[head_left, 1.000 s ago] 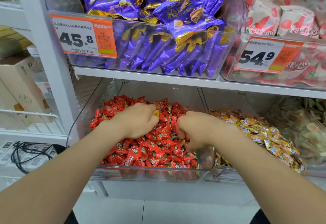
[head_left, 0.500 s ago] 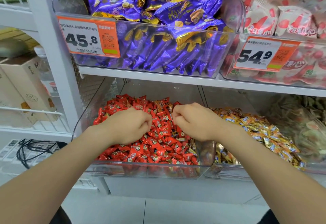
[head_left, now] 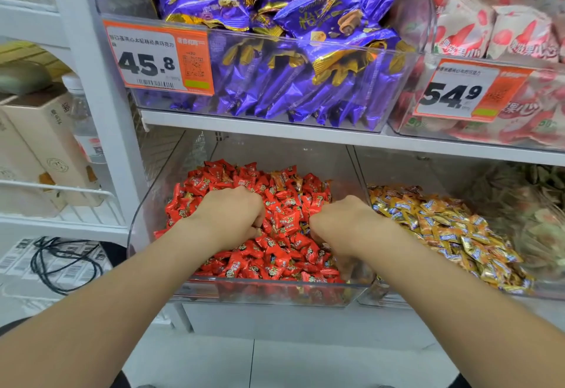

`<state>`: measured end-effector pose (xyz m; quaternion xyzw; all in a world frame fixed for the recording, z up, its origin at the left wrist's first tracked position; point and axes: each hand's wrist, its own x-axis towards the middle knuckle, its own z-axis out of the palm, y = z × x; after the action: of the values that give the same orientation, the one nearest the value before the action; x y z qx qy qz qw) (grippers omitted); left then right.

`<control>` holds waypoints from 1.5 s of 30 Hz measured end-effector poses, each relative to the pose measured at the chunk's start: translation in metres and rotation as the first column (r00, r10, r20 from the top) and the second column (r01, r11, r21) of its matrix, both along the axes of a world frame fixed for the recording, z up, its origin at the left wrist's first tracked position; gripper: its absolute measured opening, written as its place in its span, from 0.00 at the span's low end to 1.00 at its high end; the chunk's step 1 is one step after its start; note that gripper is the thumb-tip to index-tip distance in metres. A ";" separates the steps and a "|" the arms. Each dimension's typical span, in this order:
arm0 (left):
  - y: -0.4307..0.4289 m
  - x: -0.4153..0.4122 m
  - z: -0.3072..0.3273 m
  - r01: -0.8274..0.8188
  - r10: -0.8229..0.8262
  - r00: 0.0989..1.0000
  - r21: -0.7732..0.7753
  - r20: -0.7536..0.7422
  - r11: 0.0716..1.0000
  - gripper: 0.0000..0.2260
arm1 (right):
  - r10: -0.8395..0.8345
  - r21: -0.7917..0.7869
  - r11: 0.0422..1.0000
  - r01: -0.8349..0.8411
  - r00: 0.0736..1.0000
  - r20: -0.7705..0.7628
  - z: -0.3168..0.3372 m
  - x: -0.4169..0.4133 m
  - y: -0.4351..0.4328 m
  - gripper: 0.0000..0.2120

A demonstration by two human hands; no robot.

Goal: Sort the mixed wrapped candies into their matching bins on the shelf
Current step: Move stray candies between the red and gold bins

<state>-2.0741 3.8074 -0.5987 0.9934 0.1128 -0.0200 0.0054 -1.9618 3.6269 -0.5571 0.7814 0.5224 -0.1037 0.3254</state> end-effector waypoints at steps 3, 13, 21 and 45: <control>0.000 -0.004 0.001 0.052 -0.049 0.998 -0.062 0.049 0.997 0.10 | 0.027 0.059 0.998 -0.030 0.999 0.044 -0.006 0.001 0.000 0.21; -0.031 -0.026 0.021 0.187 -0.074 0.968 -0.488 0.242 0.852 0.06 | -0.068 0.215 0.973 0.085 0.994 -0.086 -0.004 0.000 -0.007 0.11; -0.055 -0.010 0.004 0.143 -0.157 0.987 -0.281 -0.028 0.949 0.11 | -0.100 0.194 0.974 0.119 0.990 -0.104 -0.004 -0.002 -0.002 0.09; -0.052 0.013 -0.013 0.144 -0.183 0.971 -0.233 -0.155 0.962 0.11 | 0.102 0.155 0.982 -0.110 0.993 0.054 -0.011 -0.005 -0.015 0.07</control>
<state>-2.0615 3.7554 -0.6117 0.9870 0.0273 -0.1199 0.1037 -1.9665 3.6120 -0.5678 0.7779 0.5623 -0.0265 0.2793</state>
